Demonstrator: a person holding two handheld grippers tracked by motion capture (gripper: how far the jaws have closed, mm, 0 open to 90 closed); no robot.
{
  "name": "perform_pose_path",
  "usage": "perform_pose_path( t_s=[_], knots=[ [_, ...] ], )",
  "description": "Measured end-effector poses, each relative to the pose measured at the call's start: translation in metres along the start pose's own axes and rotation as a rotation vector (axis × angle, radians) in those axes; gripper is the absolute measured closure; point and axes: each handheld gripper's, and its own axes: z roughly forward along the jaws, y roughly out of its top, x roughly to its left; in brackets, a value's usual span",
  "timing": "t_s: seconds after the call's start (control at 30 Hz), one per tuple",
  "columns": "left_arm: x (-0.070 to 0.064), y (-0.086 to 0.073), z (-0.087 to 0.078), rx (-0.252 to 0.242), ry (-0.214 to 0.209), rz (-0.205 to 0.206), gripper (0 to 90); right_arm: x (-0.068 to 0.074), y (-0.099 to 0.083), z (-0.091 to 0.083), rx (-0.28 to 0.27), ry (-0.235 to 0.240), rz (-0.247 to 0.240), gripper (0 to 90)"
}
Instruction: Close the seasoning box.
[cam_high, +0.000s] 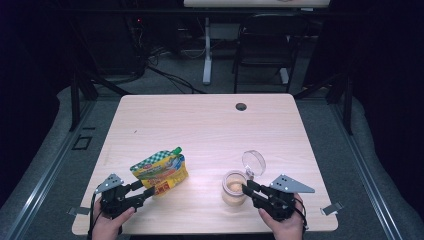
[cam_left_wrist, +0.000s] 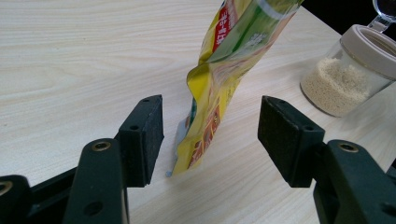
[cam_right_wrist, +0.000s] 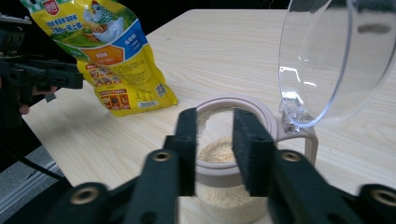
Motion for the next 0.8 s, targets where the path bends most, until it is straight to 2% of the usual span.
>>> perform_pose_path(
  t_s=[0.2, 0.37, 0.53, 0.8],
  knots=[
    [-0.001, 0.001, 0.001, 0.02, 0.002, 0.009, 41.5, -0.003, 0.003, -0.008, 0.02, -0.023, 0.0, 89.5],
    [0.0, 0.002, 0.0, 0.009, 0.0, 0.0, 41.5, -0.009, 0.004, -0.012, 0.024, -0.036, 0.014, 90.0],
    [-0.002, 0.002, 0.001, 0.017, 0.004, 0.008, 41.4, -0.013, 0.006, -0.017, 0.021, -0.051, 0.016, 90.0],
    [-0.005, 0.003, -0.001, 0.018, 0.01, 0.026, 41.5, -0.023, 0.012, -0.029, 0.003, -0.089, 0.052, 90.0]
  ],
)
